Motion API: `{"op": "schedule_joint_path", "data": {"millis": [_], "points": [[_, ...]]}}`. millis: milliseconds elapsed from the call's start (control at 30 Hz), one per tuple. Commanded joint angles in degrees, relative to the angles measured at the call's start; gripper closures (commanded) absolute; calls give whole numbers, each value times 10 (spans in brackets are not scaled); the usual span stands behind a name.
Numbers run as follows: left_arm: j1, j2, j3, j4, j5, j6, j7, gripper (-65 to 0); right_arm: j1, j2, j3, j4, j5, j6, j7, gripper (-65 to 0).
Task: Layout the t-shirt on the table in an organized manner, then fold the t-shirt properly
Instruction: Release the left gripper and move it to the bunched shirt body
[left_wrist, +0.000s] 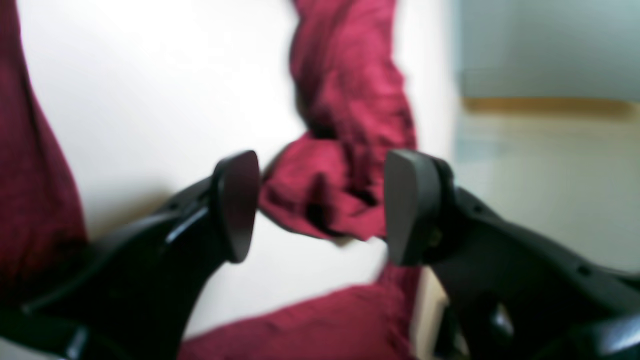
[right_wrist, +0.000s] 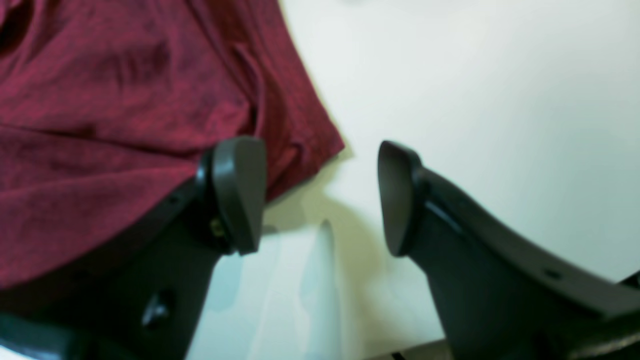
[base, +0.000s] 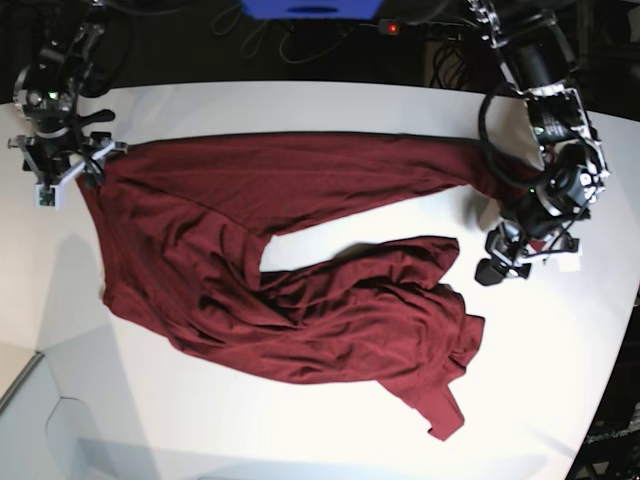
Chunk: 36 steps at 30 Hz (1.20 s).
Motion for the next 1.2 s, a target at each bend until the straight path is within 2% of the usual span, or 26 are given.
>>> {"op": "schedule_joint_path", "data": {"millis": [0,100,200,333,467,567,733,1033,1100,1133,1167], "points": [[-11,-2,10,12,3,-5,-10,-380,3,8,2,12,2,1,13,-358],[-11,3,40,11,33,-5,-32,-380,4,9,1,11,2,2,13,-358],[-10,2,67,5,38,-5,-45,-380,4,20,1,11,2,2,13,-358],[-7,-1,102,4,39,-5,-63,-379,4,20,1,11,2,2,13,-358],[-7,-23,137,4,41,-5,-79,-372,4,20,1,11,2,2,13,-358],[-7,-31,159,4,72,-5,-94,-314,4,20,1,11,2,2,13,-358],[-7,-26,165,4,128,-5,-106,-158,4,20,1,10,2,2,13,-358],[-10,-26,166,4,170,-5,-106,-139,4,20,1,10,2,2,13,-358],[-10,-29,164,6,174,-5,-106,-71,4,20,1,9,2,2,13,-358],[-10,-32,161,8,174,-5,-106,-7,5,20,1,9,2,2,13,-358],[-10,-42,157,11,174,-5,-106,0,5,20,1,9,2,2,13,-358]]}}
